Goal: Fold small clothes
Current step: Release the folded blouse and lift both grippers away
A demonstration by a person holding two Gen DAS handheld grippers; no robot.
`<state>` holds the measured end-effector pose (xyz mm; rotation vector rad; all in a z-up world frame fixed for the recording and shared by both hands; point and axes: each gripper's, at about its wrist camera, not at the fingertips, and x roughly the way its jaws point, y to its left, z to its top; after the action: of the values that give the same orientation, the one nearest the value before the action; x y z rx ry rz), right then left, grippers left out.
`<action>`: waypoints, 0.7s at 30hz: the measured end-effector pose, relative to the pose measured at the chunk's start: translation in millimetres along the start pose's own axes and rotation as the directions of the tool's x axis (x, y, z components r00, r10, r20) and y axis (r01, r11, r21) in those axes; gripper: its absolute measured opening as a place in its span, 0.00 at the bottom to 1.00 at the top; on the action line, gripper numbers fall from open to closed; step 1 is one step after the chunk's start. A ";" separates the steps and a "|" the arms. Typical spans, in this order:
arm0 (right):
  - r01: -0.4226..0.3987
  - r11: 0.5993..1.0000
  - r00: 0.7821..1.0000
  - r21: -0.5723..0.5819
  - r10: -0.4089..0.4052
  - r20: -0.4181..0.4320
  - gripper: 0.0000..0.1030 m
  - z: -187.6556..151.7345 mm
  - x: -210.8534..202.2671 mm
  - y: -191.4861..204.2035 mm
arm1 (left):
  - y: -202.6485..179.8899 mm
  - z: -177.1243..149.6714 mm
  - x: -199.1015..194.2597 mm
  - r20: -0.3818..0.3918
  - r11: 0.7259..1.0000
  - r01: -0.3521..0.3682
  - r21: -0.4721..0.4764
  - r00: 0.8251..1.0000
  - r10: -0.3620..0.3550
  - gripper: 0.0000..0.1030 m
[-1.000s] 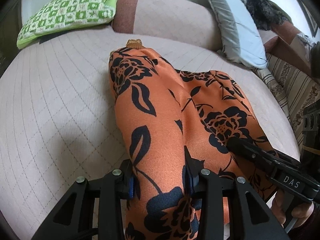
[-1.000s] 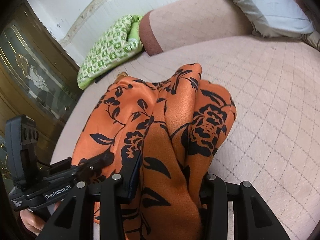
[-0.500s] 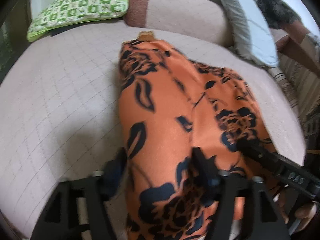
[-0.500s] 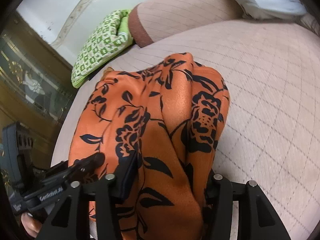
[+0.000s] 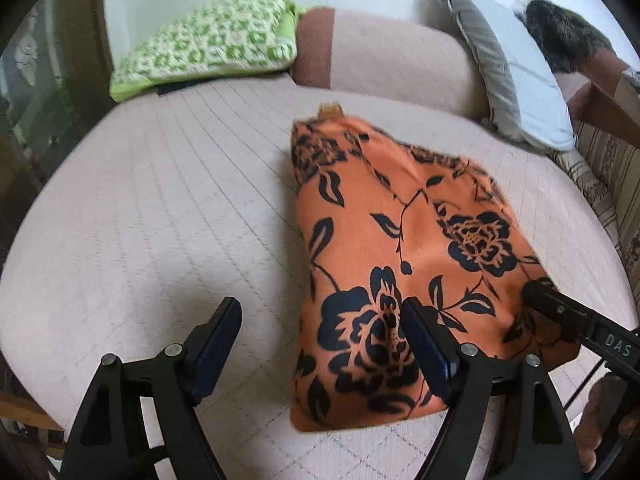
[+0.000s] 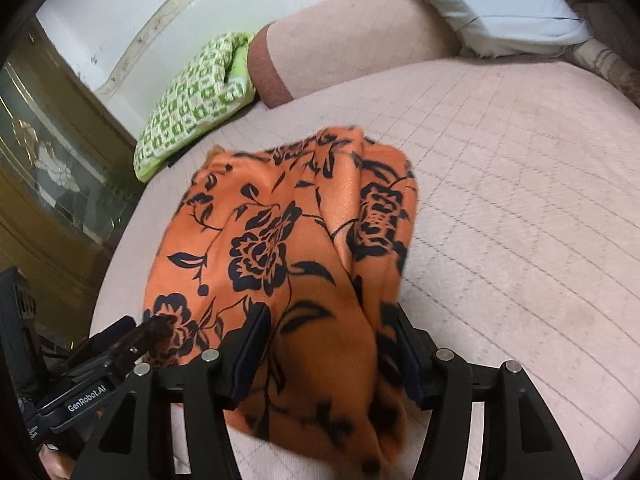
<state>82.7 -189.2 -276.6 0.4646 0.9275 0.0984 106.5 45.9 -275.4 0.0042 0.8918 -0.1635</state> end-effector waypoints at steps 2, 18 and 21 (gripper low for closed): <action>-0.002 1.000 1.000 0.001 0.002 0.025 0.60 -0.3 -13.6 -0.1 | 0.3 -2.5 -8.4 0.030 1.000 -0.013 -0.003 0.999 0.013 0.80; -0.004 0.992 0.976 -0.125 0.031 0.216 0.60 -16.5 -113.0 31.5 | -4.9 -21.2 -58.1 0.154 0.994 -0.109 0.004 0.982 0.107 0.83; -0.008 0.993 0.972 -0.115 0.034 0.233 0.60 -22.9 -120.0 31.8 | -8.0 -24.6 -66.8 0.172 0.991 -0.132 0.020 0.977 0.126 0.83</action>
<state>-4.1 -186.3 -184.9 0.3713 0.6811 0.1125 45.1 49.2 -238.6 0.0765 0.7160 -0.0557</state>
